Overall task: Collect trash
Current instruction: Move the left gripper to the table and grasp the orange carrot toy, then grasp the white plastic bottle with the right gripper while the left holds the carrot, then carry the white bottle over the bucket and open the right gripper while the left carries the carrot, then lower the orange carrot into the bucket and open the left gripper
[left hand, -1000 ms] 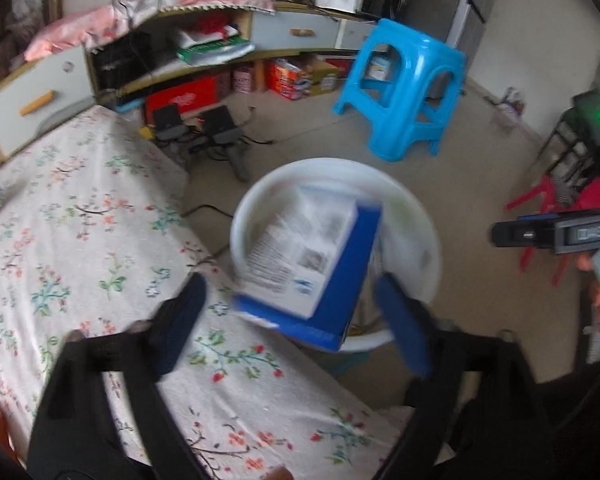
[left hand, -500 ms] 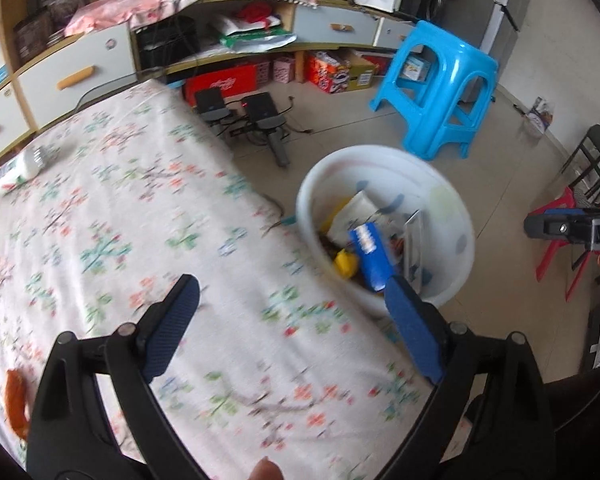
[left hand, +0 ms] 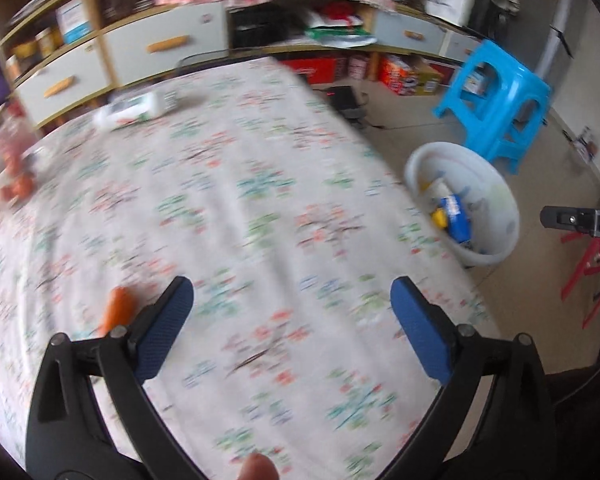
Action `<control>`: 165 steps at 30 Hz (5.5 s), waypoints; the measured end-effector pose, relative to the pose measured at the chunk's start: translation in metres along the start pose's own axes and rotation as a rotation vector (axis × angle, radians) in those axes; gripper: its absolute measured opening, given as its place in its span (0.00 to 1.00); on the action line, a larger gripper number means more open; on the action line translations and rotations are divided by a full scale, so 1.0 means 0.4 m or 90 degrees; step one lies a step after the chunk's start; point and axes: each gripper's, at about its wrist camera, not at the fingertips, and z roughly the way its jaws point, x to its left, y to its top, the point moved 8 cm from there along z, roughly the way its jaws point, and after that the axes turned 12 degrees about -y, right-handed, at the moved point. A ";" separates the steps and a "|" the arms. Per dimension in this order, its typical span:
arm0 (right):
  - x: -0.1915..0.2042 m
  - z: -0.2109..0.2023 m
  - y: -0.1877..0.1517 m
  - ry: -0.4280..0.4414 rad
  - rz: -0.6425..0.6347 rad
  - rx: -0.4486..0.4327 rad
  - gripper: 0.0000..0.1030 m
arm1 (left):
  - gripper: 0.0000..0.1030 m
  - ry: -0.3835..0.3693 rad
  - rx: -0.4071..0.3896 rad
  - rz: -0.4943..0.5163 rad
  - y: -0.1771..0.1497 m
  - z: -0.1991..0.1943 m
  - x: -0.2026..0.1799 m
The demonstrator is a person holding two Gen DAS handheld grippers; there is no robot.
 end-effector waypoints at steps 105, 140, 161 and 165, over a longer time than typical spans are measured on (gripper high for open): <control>0.597 -0.071 0.006 0.021 -0.367 -0.065 0.39 | 0.17 -0.050 -0.065 -0.242 -0.033 -0.258 0.345; -0.162 0.012 0.041 -0.023 0.056 0.004 0.72 | 0.17 -0.134 0.022 -0.017 0.076 0.039 -0.173; -0.302 0.002 0.031 -0.020 0.088 -0.007 0.73 | 0.81 -0.184 0.045 0.013 0.198 0.243 -0.365; -0.284 -0.002 0.039 -0.017 0.080 -0.013 0.73 | 0.82 -0.159 0.049 0.009 0.191 0.226 -0.335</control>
